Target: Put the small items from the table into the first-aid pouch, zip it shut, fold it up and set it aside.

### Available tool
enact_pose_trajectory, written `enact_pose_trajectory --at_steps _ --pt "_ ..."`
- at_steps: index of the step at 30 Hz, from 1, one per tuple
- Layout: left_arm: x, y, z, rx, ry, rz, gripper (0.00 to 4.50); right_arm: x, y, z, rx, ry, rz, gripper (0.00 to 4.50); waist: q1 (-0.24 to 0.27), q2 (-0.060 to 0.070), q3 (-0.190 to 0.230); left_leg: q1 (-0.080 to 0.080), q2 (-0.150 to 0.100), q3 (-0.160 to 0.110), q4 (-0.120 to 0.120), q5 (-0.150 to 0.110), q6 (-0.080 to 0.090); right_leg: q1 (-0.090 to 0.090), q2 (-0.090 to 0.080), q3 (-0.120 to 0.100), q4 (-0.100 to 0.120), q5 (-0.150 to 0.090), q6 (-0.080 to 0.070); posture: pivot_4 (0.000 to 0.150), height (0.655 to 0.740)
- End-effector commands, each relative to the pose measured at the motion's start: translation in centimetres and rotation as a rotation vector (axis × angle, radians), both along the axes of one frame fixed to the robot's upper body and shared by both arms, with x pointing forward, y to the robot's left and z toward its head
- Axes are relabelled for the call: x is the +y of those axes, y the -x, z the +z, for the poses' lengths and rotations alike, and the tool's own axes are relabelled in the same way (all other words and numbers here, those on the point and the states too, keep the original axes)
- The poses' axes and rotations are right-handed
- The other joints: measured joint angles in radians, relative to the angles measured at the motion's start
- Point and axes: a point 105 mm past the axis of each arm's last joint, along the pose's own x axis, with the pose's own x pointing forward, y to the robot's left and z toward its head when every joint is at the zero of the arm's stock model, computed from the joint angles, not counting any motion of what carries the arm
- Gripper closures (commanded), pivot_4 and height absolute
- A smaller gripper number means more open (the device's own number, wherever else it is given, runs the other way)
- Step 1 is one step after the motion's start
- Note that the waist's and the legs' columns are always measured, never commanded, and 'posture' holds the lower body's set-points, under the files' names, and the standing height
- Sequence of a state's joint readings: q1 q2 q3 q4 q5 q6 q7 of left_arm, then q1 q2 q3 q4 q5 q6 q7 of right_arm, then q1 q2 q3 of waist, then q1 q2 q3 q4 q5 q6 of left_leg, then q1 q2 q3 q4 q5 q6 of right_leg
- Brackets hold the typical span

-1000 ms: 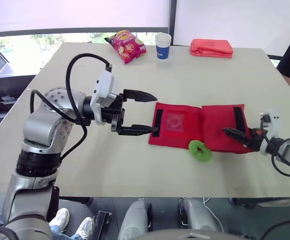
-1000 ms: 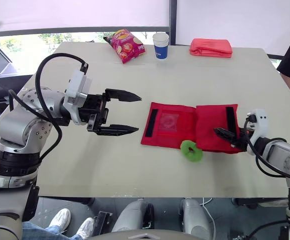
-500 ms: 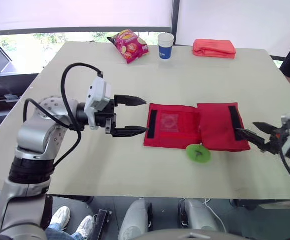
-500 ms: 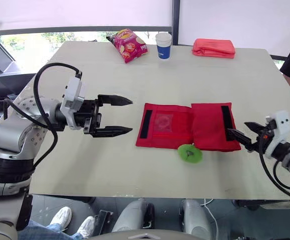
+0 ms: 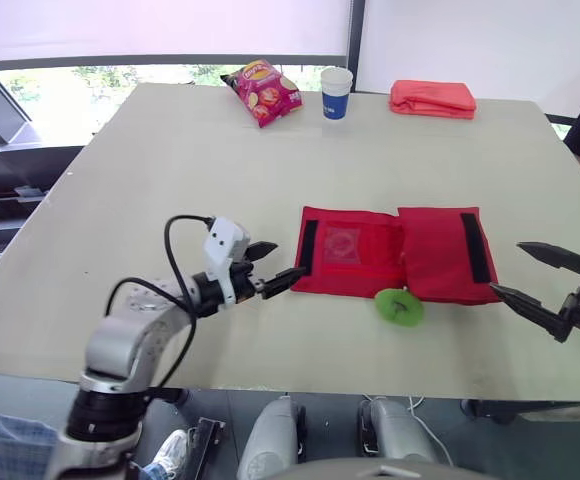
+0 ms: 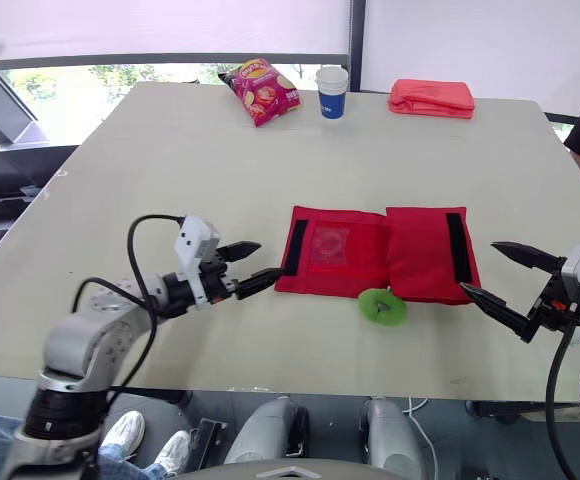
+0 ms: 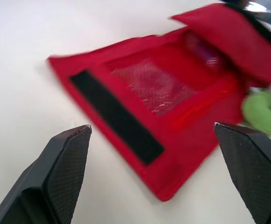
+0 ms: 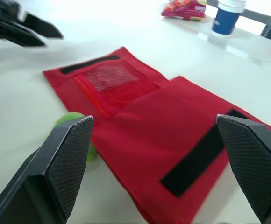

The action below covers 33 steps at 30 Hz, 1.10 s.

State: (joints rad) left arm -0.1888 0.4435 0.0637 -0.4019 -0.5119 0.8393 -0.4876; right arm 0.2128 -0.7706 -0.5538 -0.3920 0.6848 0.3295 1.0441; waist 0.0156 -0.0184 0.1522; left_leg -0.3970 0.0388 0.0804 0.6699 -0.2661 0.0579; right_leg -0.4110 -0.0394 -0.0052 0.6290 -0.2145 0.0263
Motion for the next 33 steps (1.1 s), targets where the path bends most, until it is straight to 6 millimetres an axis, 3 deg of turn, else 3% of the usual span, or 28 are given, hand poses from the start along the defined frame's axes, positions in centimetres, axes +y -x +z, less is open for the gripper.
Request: enact_pose_trajectory --at_steps 1,6,10,15,20,25,28,33 --pt "0.4 -0.6 0.0 0.036 -0.03 0.181 0.0 0.4 0.9 2.2 -0.045 -0.008 0.041 0.03 0.0 0.0 0.0 0.0 0.0 0.0 0.0 0.0 0.0 0.0 0.0 0.0 0.0 0.0 0.0 0.15 0.74" --pt "-2.3 0.7 -2.3 0.177 -0.082 0.139 0.0 0.8 1.5 3.2 -0.05 -0.024 0.052 0.03 -0.001 0.0 -0.001 0.0 0.0 -0.001 -0.001 0.0 0.0 0.0 0.004 0.0 0.0 0.0 0.0 0.15 0.74" --pt "-3.4 0.8 -3.5 0.262 -0.112 0.118 0.0 1.4 1.5 3.8 -0.075 -0.032 0.057 0.03 0.0 0.001 -0.003 0.0 -0.001 0.0 0.0 0.0 0.0 0.0 0.003 0.0 0.0 0.0 0.0 0.15 0.74" --pt "-4.0 -0.8 -2.9 0.311 -0.027 0.129 0.0 2.0 1.4 4.1 -0.092 -0.047 0.058 0.03 0.004 0.002 -0.004 0.0 -0.002 -0.001 0.0 0.0 0.0 0.0 0.003 -0.001 0.0 0.0 0.0 0.15 0.74" --pt "-6.1 0.3 -3.3 0.504 0.126 0.01 0.0 2.5 1.4 4.2 -0.103 -0.052 0.064 0.03 0.003 0.003 -0.005 0.0 -0.002 -0.001 0.0 0.0 0.0 0.001 0.004 -0.003 0.0 0.0 0.0 0.15 0.74" --pt "-5.4 1.1 -5.2 0.567 0.031 0.024 0.0 2.7 1.5 4.4 -0.114 -0.054 0.064 0.03 0.003 0.004 -0.006 0.0 -0.003 -0.002 0.0 0.0 0.0 0.001 0.004 -0.003 0.0 0.0 0.0 0.15 0.74" --pt "-5.0 0.9 -6.1 0.587 0.011 0.065 0.79 2.9 1.6 4.6 -0.122 -0.059 0.061 0.0 0.002 0.006 -0.01 0.0 -0.003 -0.002 0.0 0.0 0.0 0.002 0.004 -0.003 0.0 0.0 0.0 0.15 0.74" --pt "-4.8 0.8 -6.4 0.59 0.005 0.087 3.29 2.9 1.6 4.7 -0.127 -0.061 0.058 0.0 0.003 0.008 -0.013 0.0 -0.003 -0.003 0.0 0.0 0.0 0.002 0.003 -0.003 -0.001 0.0 -0.001 0.15 0.74"
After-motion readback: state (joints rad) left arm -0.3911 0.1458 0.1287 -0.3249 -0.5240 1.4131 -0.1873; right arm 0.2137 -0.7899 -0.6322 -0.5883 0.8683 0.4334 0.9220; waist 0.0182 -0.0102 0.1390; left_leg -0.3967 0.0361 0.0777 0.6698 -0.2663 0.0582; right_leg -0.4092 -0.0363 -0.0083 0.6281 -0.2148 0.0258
